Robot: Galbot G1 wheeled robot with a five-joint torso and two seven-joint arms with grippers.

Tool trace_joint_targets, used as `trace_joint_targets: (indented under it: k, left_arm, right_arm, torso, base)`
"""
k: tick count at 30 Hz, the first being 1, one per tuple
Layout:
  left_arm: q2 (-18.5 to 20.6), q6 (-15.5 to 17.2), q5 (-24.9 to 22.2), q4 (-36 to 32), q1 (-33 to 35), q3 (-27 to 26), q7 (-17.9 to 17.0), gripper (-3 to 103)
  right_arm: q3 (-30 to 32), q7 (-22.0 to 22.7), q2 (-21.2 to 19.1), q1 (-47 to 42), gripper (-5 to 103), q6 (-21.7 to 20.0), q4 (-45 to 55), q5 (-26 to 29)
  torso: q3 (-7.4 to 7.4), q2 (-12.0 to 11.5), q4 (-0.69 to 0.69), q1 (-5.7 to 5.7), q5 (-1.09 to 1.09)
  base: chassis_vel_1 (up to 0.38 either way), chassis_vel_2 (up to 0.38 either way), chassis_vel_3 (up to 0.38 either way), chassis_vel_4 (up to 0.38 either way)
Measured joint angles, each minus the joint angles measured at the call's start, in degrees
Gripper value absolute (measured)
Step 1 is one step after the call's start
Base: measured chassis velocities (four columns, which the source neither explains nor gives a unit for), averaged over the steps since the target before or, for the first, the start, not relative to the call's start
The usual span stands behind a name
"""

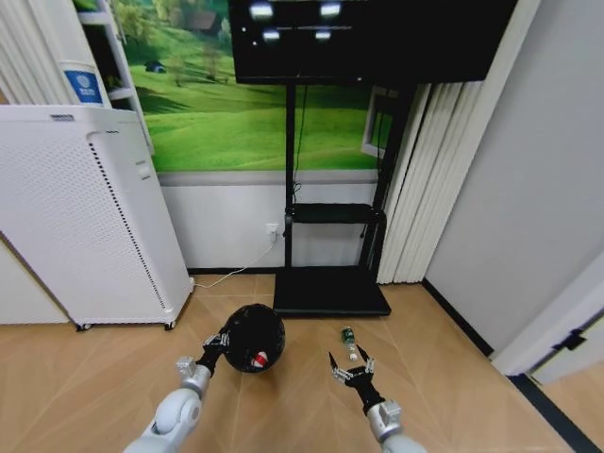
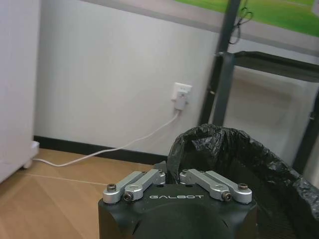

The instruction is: Pick up the trash bin and place the garbage on the floor into it.

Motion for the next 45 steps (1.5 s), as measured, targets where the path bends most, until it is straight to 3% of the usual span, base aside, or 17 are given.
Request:
trace_joint_targets:
  k: [11,23,38,45]
  left_arm:
    - [-1.63,-0.40,4.78,0.11,1.83,-6.64,-5.24,7]
    - [-1.78,-0.99,3.25,-1.26,3.69,-8.53,-2.29,7]
    - [-1.58,-1.00,2.26,-3.47,5.65,-8.52,-1.27,7]
    - [-1.07,-0.98,1.30,-4.31,6.05,-9.20,-1.15,7]
  right_arm:
    - [-0.90,1.99,2.15,1.41,100,-2.67,-11.81,-5.33]
    - [2.21,3.55,2.88,3.82,100,-2.41,-20.35,-9.46]
    - [4.38,4.79,4.30,7.55,100,-1.19,-30.68,-13.98]
    - [5.85,7.04,5.04,10.71,103,-2.72,-36.05,-15.36]
  torso:
    - [-0.01,0.00,0.04,0.00,-0.01]
    - [-0.01,0.00,0.03,0.00,0.00]
    - [0.00,-0.01,0.03,0.00,0.01]
    - [-0.01,-0.01,0.03,0.00,0.01]
  base:
    - [0.043,0.038,-0.036,-0.023]
    - [0.000,0.000,0.000,0.000]
    - [0.000,0.000,0.000,0.000]
    - [0.000,0.000,0.000,0.000]
